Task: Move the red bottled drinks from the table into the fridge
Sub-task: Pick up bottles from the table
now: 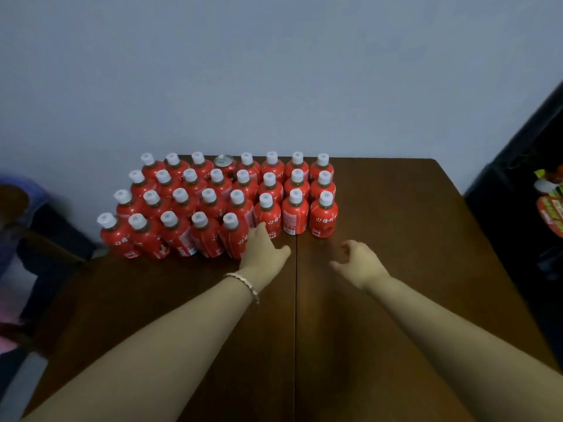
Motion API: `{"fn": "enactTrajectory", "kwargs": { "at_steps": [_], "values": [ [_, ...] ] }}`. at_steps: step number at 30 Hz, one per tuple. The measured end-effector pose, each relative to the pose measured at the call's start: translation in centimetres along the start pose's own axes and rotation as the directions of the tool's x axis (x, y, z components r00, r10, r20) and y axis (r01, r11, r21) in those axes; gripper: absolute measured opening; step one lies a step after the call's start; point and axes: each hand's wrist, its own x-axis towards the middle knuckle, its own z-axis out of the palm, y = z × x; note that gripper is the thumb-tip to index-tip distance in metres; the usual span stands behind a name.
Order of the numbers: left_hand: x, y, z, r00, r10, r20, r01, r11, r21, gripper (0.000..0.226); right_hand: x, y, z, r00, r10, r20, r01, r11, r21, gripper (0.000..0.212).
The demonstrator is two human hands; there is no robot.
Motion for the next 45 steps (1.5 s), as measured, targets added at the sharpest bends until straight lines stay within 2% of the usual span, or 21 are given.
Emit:
{"fn": "enactTrajectory", "kwargs": {
  "at_steps": [2, 4, 6, 8, 10, 12, 15, 18, 21, 24, 27, 29, 31, 33, 36, 39, 41, 45],
  "values": [
    [4.4, -0.8, 1.1, 1.0, 0.012, -0.026, -0.014, 0.997, -0.077, 0.078, 3.7, 0.3, 0.4, 1.0, 0.015, 0.013, -0.016, 0.995, 0.097, 0.073],
    [6.6, -1.3, 1.2, 0.994, 0.037, -0.098, -0.048, 0.993, -0.107, 0.085, 4.9, 0.0, 0.1, 0.999, -0.047, -0.018, 0.05, 0.979, 0.198, 0.082],
    [9.1, -1.4, 1.7, 0.994, 0.023, -0.107, -0.038, 0.989, -0.141, 0.083, 7.6, -0.1, -0.4, 0.992, -0.105, -0.067, 0.12, 0.945, 0.304, 0.086],
    [12.1, -1.6, 2.6, 0.997, 0.006, -0.078, -0.02, 0.983, -0.181, 0.078, 11.3, -0.4, -0.9, 0.985, -0.155, -0.073, 0.171, 0.907, 0.386, 0.087],
    [13.6, -2.0, 3.1, 0.994, 0.002, -0.106, -0.019, 0.986, -0.165, 0.068, 14.2, -0.4, -0.8, 0.984, -0.172, -0.052, 0.177, 0.877, 0.448, 0.087],
    [14.6, -2.6, 3.7, 0.987, 0.024, -0.159, -0.044, 0.991, -0.127, 0.058, 16.2, 0.0, 0.0, 0.986, -0.16, -0.044, 0.164, 0.892, 0.421, 0.088],
    [15.1, -3.2, 4.5, 0.967, 0.113, -0.227, -0.13, 0.99, -0.06, 0.04, 17.4, 0.9, 1.2, 0.979, -0.165, -0.121, 0.199, 0.908, 0.368, 0.078],
    [14.9, -3.2, 4.0, 0.947, 0.179, -0.267, -0.204, 0.977, -0.068, 0.024, 17.2, 1.8, 1.3, 0.965, -0.241, -0.108, 0.263, 0.905, 0.335, 0.073],
    [14.5, -3.4, 3.0, 0.951, 0.272, -0.148, -0.289, 0.951, -0.107, 0.021, 16.7, 2.3, 1.5, 0.951, -0.308, 0.012, 0.296, 0.922, 0.248, 0.082],
    [13.9, -3.8, 3.1, 0.953, 0.302, 0.022, -0.296, 0.943, -0.154, 0.027, 16.5, 2.4, 2.4, 0.953, -0.304, 0.015, 0.288, 0.918, 0.274, 0.089],
    [13.3, -4.1, 3.9, 0.939, 0.337, 0.063, -0.321, 0.929, -0.185, 0.04, 16.7, 2.6, 2.6, 0.952, -0.304, 0.038, 0.276, 0.905, 0.323, 0.093],
    [13.3, -4.6, 4.2, 0.957, 0.272, 0.104, -0.233, 0.93, -0.285, 0.069, 17.2, 2.9, 2.2, 0.937, -0.33, 0.117, 0.276, 0.902, 0.331, 0.102],
    [13.6, -5.8, 4.9, 0.954, 0.21, 0.215, -0.131, 0.934, -0.331, 0.104, 18.0, 3.1, 1.9, 0.904, -0.373, 0.209, 0.294, 0.897, 0.33, 0.114],
    [13.9, -6.5, 5.3, 0.922, 0.238, 0.306, -0.142, 0.942, -0.304, 0.122, 18.8, 3.2, 1.6, 0.863, -0.414, 0.291, 0.311, 0.887, 0.34, 0.123],
    [15.2, -7.2, 5.6, 0.869, 0.328, 0.37, -0.184, 0.909, -0.374, 0.124, 20.2, 3.2, 1.7, 0.796, -0.472, 0.379, 0.335, 0.865, 0.374, 0.129],
    [16.4, -7.0, 5.0, 0.829, 0.352, 0.435, -0.185, 0.906, -0.379, 0.129, 20.7, 3.1, 2.0, 0.759, -0.507, 0.408, 0.349, 0.847, 0.402, 0.133],
    [16.8, -6.8, 5.2, 0.814, 0.379, 0.441, -0.203, 0.896, -0.396, 0.127, 20.7, 3.2, 2.5, 0.757, -0.52, 0.396, 0.342, 0.831, 0.439, 0.134],
    [16.5, -6.6, 5.7, 0.844, 0.385, 0.373, -0.225, 0.886, -0.406, 0.116, 20.2, 3.6, 3.4, 0.788, -0.529, 0.315, 0.334, 0.796, 0.504, 0.129]
  ]
}}
